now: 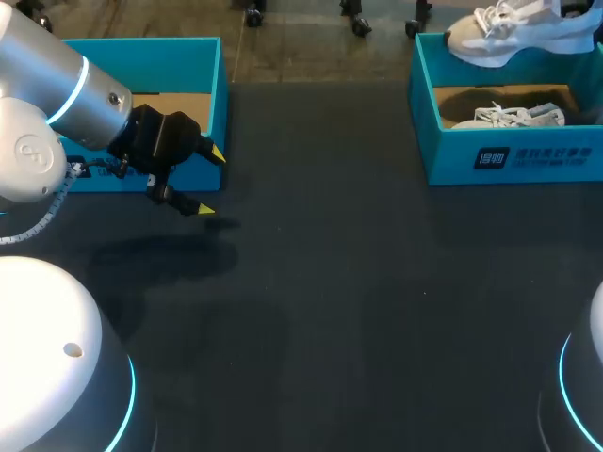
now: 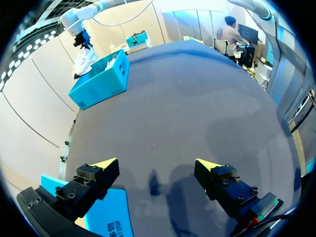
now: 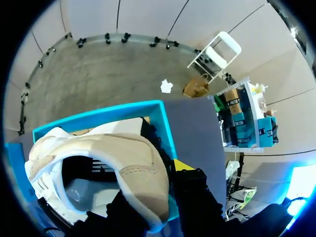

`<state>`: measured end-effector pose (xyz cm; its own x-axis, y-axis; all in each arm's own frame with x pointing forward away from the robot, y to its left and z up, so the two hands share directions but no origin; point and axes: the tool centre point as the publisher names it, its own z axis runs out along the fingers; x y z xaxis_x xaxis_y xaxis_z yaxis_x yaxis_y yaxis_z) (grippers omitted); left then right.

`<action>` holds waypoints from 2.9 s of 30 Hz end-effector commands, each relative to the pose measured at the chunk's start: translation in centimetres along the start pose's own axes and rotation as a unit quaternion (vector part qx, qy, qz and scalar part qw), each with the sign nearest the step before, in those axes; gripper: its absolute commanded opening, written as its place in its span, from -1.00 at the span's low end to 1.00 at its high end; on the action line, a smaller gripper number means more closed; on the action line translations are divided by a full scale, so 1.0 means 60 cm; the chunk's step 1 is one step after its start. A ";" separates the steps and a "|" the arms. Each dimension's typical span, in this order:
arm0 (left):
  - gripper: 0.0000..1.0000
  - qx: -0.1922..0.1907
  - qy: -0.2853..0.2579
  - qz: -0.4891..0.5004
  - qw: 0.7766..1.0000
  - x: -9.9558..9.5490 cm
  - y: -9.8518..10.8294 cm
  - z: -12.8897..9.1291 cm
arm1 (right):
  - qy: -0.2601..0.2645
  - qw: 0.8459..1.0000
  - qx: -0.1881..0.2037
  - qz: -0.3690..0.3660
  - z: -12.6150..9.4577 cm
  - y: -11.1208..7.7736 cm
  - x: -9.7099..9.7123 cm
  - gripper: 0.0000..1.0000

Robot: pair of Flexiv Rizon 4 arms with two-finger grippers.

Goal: Take the shoe out of the shoebox, open the shoe tongue, remove and reinsert the insole, then place the shoe into the shoebox

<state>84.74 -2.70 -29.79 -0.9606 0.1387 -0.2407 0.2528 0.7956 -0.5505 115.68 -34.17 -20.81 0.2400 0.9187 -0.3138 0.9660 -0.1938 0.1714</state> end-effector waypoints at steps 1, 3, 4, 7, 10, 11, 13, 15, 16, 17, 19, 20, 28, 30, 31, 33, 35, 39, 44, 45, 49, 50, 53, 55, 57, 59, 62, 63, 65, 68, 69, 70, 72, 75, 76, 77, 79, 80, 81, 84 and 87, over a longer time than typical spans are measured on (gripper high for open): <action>1.00 0.000 -0.001 0.000 1.000 0.001 0.000 0.000 | 0.001 1.000 -0.002 0.004 0.007 -0.010 0.000 -1.00; 1.00 0.000 -0.001 0.000 1.000 0.001 0.000 0.000 | 0.001 1.000 -0.002 0.005 0.010 -0.013 0.001 -1.00; 1.00 0.000 -0.001 0.000 1.000 0.001 0.000 0.000 | 0.002 1.000 -0.001 0.005 0.012 -0.015 0.002 -1.00; 1.00 0.000 -0.001 0.000 1.000 0.001 0.000 0.000 | 0.002 1.000 -0.001 0.003 0.016 -0.027 0.007 -1.00; 1.00 0.000 -0.001 0.000 1.000 0.001 0.000 0.000 | 0.003 1.000 0.001 0.005 0.019 -0.041 0.009 -1.00; 1.00 0.000 -0.001 0.000 1.000 0.001 0.000 0.000 | 0.003 1.000 0.002 0.005 0.021 -0.045 0.010 -1.00; 1.00 0.000 -0.001 0.000 1.000 0.001 0.000 0.000 | 0.001 1.000 0.005 0.007 0.025 -0.050 0.013 -1.00; 1.00 0.000 -0.001 0.000 1.000 0.001 0.000 0.000 | 0.002 1.000 0.007 0.011 0.030 -0.055 0.014 -1.00; 1.00 0.000 -0.001 0.000 1.000 0.001 0.000 0.000 | 0.005 1.000 0.007 0.014 0.033 -0.057 0.015 -1.00; 1.00 0.000 -0.001 0.000 1.000 0.001 0.000 0.000 | 0.006 1.000 0.007 0.016 0.037 -0.059 0.014 -1.00; 1.00 0.000 -0.001 0.000 1.000 0.001 0.000 0.000 | 0.008 1.000 0.005 0.020 0.042 -0.060 0.014 -1.00; 1.00 0.000 -0.001 0.000 1.000 0.001 0.000 0.000 | 0.008 1.000 0.005 0.020 0.045 -0.061 0.014 -1.00; 1.00 0.000 -0.001 0.000 1.000 0.001 0.000 0.000 | -0.010 1.000 0.004 0.018 0.073 -0.064 0.017 -1.00; 1.00 0.000 -0.001 0.000 1.000 0.001 0.000 0.000 | 0.003 1.000 0.005 0.027 0.078 -0.065 0.017 -1.00; 1.00 0.000 -0.001 0.000 1.000 0.001 0.000 0.000 | -0.005 1.000 0.006 0.024 0.080 -0.065 0.018 -1.00; 1.00 0.000 -0.001 0.000 1.000 0.001 0.000 0.000 | -0.009 1.000 0.007 0.020 0.082 -0.064 0.021 -1.00; 1.00 0.000 -0.001 0.000 1.000 0.001 0.000 0.000 | -0.007 1.000 0.007 0.022 0.085 -0.062 0.023 -1.00; 1.00 0.000 -0.001 0.000 1.000 0.001 0.000 0.000 | -0.013 1.000 0.013 0.016 0.093 -0.061 0.029 -1.00; 1.00 0.000 -0.001 0.000 1.000 0.001 0.000 0.000 | -0.020 1.000 0.017 0.015 0.100 -0.060 0.030 -1.00; 1.00 0.000 -0.001 0.000 1.000 0.001 0.000 0.000 | -0.021 1.000 0.017 0.016 0.102 -0.059 0.029 -1.00; 1.00 0.000 -0.001 0.000 1.000 0.001 0.000 0.000 | -0.025 0.999 0.019 0.016 0.107 -0.055 0.029 -1.00; 1.00 0.000 -0.001 0.000 1.000 0.001 0.000 0.000 | -0.027 0.999 0.021 0.016 0.110 -0.053 0.031 -1.00; 1.00 0.000 -0.001 0.000 1.000 0.001 0.000 0.000 | -0.027 0.999 0.021 0.016 0.112 -0.049 0.034 -1.00; 1.00 0.000 -0.001 0.000 1.000 0.001 0.000 0.000 | -0.027 0.999 0.021 0.015 0.117 -0.046 0.038 -1.00; 1.00 0.000 -0.001 0.000 1.000 0.001 0.000 0.000 | -0.026 0.999 0.021 0.015 0.120 -0.043 0.040 -1.00; 1.00 0.000 -0.001 0.000 1.000 0.001 0.000 0.000 | -0.025 0.999 0.021 0.015 0.125 -0.038 0.042 -1.00; 1.00 0.000 -0.001 0.000 1.000 0.001 0.000 0.000 | -0.026 0.999 0.020 0.015 0.133 -0.032 0.045 -1.00; 1.00 0.000 -0.001 0.000 1.000 0.001 0.000 0.000 | -0.026 0.999 0.020 0.015 0.134 -0.031 0.046 -1.00; 1.00 0.000 -0.001 0.000 1.000 0.001 0.000 0.000 | -0.027 0.999 0.018 0.014 0.138 -0.025 0.048 -1.00; 1.00 0.000 -0.001 0.000 1.000 0.001 0.000 0.000 | -0.030 0.999 0.016 0.012 0.147 -0.020 0.049 -1.00; 1.00 0.000 -0.001 0.000 1.000 0.001 0.000 0.000 | -0.029 0.999 0.014 0.016 0.149 -0.018 0.047 -1.00; 1.00 0.000 -0.001 0.000 1.000 0.001 0.000 0.000 | -0.029 0.999 0.013 0.017 0.152 -0.015 0.045 -1.00; 1.00 0.000 -0.001 0.000 1.000 0.001 0.000 0.000 | -0.032 0.999 0.012 0.018 0.155 -0.013 0.044 -1.00; 1.00 0.000 -0.001 0.000 1.000 0.001 0.000 0.000 | -0.034 0.999 0.012 0.018 0.162 -0.009 0.044 -1.00; 1.00 0.000 -0.001 0.000 1.000 0.001 0.000 0.000 | -0.036 0.999 0.011 0.016 0.167 -0.008 0.045 -1.00; 1.00 0.000 -0.001 0.000 1.000 0.001 0.000 0.000 | -0.036 0.999 0.010 0.014 0.172 -0.007 0.046 -1.00; 1.00 0.000 -0.001 0.000 1.000 0.001 0.000 0.000 | -0.037 0.999 0.011 0.011 0.179 -0.005 0.047 -1.00; 1.00 0.000 -0.001 0.000 1.000 0.001 0.000 0.000 | -0.037 0.999 0.010 0.010 0.183 -0.005 0.047 -1.00; 1.00 0.000 -0.001 0.000 1.000 0.001 0.000 0.000 | -0.038 0.999 0.011 0.009 0.187 -0.005 0.047 -1.00; 1.00 0.000 -0.001 0.000 1.000 0.001 0.000 0.000 | -0.037 0.999 0.016 0.013 0.195 -0.007 0.044 -1.00; 1.00 0.000 -0.001 0.000 1.000 0.001 0.000 0.000 | -0.033 0.999 0.016 0.015 0.203 -0.009 0.042 -1.00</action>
<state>84.74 -2.70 -29.79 -0.9607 0.1386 -0.2407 0.2527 0.7956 -0.5505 116.35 -35.54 -32.65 0.2753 0.8854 -0.3747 0.9599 -0.2317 0.1577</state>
